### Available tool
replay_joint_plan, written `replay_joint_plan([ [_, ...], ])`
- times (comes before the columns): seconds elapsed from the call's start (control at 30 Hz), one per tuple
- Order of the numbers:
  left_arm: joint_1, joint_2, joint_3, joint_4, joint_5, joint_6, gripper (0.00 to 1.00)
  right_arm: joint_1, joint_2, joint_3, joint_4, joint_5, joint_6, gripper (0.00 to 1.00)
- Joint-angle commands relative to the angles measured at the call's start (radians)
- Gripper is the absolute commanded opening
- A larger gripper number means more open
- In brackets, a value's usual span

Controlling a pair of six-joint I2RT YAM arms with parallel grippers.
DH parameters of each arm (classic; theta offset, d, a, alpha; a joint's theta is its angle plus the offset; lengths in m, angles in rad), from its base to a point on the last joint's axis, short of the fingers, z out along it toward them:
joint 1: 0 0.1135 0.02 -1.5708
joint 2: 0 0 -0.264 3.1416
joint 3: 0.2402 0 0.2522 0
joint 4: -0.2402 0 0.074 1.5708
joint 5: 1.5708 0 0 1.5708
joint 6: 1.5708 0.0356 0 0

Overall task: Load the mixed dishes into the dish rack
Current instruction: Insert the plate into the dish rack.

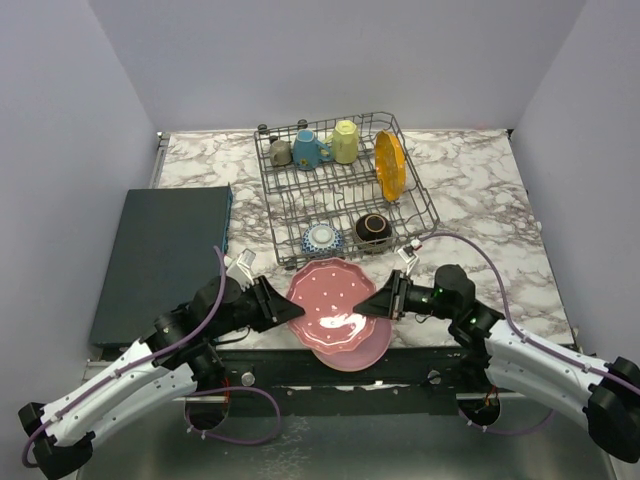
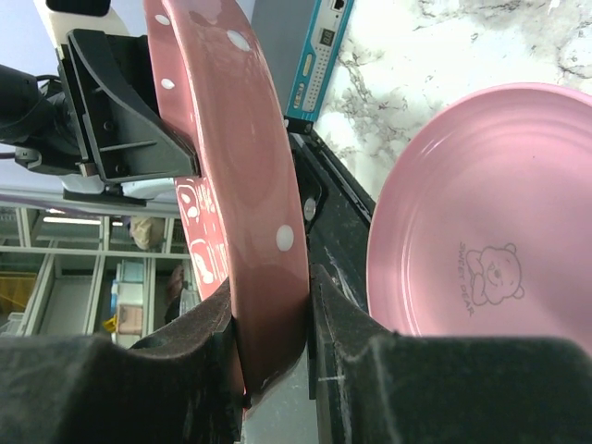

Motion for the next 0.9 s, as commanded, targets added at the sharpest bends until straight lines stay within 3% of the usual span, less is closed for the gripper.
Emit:
replay_joint_plan([
  [0.0, -0.003, 0.013, -0.013, 0.104, -0.011, -0.045, 0.23, 0.012, -0.065, 0.081, -0.013, 0.053, -0.047, 0.0],
  [0.33, -0.002, 0.013, -0.011, 0.06, -0.045, -0.036, 0.6, 0.012, -0.118, 0.152, -0.16, 0.124, -0.106, 0.0],
  [0.53, -0.002, 0.019, 0.008, 0.05, -0.053, -0.001, 0.74, 0.012, -0.127, 0.202, -0.244, 0.172, -0.143, 0.0],
  [0.87, -0.002, 0.122, 0.125, -0.047, -0.127, 0.118, 0.82, 0.012, -0.125, 0.332, -0.442, 0.275, -0.234, 0.0],
])
